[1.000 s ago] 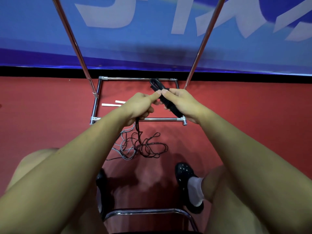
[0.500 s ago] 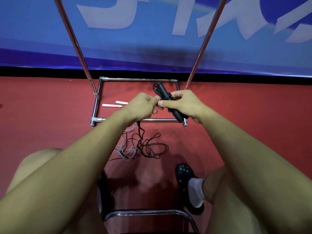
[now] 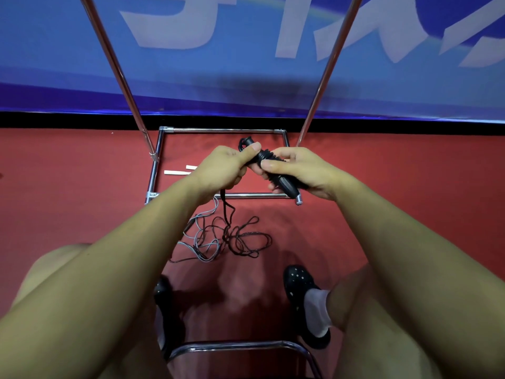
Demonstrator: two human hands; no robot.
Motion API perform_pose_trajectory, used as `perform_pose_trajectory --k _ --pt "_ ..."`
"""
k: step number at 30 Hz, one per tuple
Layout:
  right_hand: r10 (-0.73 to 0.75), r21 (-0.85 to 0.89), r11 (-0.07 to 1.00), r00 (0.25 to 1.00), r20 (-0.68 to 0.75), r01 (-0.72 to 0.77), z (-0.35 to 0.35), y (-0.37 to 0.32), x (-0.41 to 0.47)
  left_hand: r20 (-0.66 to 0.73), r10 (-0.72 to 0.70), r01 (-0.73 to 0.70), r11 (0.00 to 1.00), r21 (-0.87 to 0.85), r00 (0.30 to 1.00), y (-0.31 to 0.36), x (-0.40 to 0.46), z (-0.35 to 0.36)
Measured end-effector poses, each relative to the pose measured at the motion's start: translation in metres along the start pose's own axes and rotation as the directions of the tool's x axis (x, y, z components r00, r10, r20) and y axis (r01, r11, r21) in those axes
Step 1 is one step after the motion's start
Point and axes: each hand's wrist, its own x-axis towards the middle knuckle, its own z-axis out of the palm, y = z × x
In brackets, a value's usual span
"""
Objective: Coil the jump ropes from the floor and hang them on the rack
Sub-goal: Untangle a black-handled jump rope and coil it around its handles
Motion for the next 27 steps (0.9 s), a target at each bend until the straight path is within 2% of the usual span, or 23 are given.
perform_pose_trajectory --k 3,5,6,9,11,15,20,25,27 --pt "0.09 0.207 0.97 0.98 0.18 -0.127 -0.005 -0.001 -0.004 0.034 0.048 -0.047 0.999 -0.002 0.998 0.002 -0.002 0.001" --pt "0.085 0.217 0.965 0.956 0.28 -0.15 -0.005 -0.001 -0.007 0.066 0.045 -0.045 0.999 0.001 0.997 -0.001 -0.003 0.002" --pt "0.066 0.184 0.976 0.958 0.28 -0.121 -0.004 -0.002 -0.008 0.084 0.029 -0.027 0.999 -0.017 0.996 -0.003 -0.002 0.002" --pt "-0.047 0.06 0.997 0.988 0.148 0.039 -0.001 -0.002 -0.004 0.104 -0.031 0.042 0.994 -0.105 0.994 -0.001 -0.001 0.003" --pt "-0.106 -0.014 0.994 0.993 0.06 0.107 0.0 -0.001 0.001 0.086 -0.083 0.091 0.991 -0.097 0.993 0.002 -0.001 0.004" --pt "-0.151 -0.121 0.982 0.986 -0.072 0.142 0.002 0.004 0.007 0.095 -0.194 0.203 0.974 -0.098 0.977 -0.002 -0.002 0.005" --pt "-0.102 -0.057 0.994 0.985 -0.139 0.095 -0.001 0.004 0.01 -0.021 -0.105 0.104 0.993 -0.06 0.994 -0.01 0.003 0.001" --pt "0.047 0.136 0.99 0.988 -0.148 -0.027 0.003 0.0 0.013 -0.113 -0.009 0.03 0.982 0.188 0.994 -0.007 -0.001 -0.001" --pt "0.063 0.158 0.987 0.985 -0.158 -0.038 0.002 0.0 0.013 -0.123 0.035 -0.008 0.976 0.219 0.992 -0.004 -0.003 -0.001"
